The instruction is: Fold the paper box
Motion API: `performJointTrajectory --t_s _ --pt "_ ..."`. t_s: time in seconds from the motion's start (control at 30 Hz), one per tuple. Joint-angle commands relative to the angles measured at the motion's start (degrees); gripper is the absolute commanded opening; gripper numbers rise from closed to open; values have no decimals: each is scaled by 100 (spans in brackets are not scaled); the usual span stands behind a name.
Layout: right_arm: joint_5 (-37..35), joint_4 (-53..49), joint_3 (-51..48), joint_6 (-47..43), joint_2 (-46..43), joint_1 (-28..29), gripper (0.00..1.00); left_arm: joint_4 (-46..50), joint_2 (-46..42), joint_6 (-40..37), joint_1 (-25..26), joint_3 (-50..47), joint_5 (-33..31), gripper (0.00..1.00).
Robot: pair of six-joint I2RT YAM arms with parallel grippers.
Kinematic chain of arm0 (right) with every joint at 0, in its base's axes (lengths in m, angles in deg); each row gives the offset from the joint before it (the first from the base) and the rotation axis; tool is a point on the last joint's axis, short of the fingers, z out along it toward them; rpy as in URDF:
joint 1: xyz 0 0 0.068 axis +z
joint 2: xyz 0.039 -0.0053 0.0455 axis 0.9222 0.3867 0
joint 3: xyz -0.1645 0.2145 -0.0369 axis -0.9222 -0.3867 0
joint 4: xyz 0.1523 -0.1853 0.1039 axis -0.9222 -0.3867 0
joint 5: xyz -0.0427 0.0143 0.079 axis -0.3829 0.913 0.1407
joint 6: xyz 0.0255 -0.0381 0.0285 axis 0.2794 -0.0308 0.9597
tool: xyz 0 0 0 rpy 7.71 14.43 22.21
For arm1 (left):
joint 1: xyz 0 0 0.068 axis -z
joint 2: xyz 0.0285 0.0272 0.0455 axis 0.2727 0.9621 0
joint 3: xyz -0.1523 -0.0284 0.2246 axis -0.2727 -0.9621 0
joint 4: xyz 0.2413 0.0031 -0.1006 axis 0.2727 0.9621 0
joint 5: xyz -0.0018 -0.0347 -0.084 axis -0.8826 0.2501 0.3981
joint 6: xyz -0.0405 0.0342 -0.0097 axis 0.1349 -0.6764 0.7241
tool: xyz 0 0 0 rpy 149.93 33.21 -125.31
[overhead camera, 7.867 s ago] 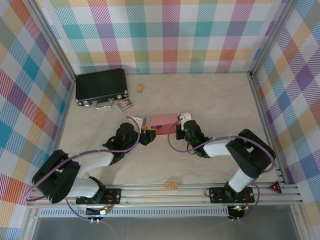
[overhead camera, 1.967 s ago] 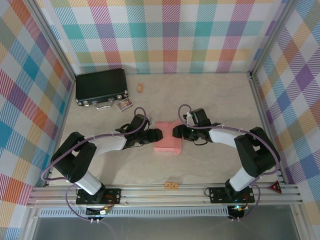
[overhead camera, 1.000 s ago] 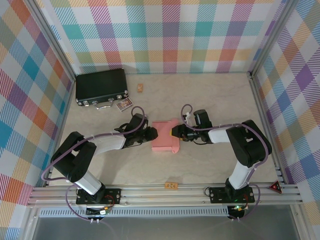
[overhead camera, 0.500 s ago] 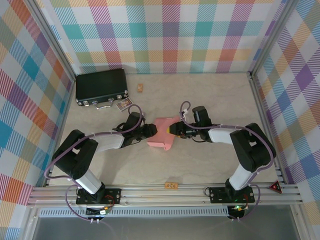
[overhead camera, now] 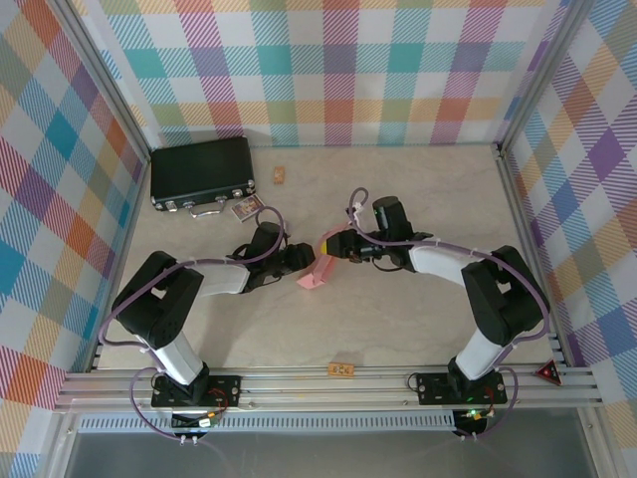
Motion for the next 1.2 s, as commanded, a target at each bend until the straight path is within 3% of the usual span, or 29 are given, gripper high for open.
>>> performJointTrajectory --t_s 0.0,0.43,0.87,1.17 --pt "-175 -382 312 -254 22 43 44 151 179 -34 -54 5 287 47" --pt "-283 -1067 1195 -499 326 35 46 462 76 -38 -303 135 -22 48" --pt "-1993 -2066 1015 -667 -489 17 44 676 -22 -115 -376 385 105 49" --pt "-1238 -1609 609 -385 -232 46 42 654 -53 -221 -374 520 492 48"
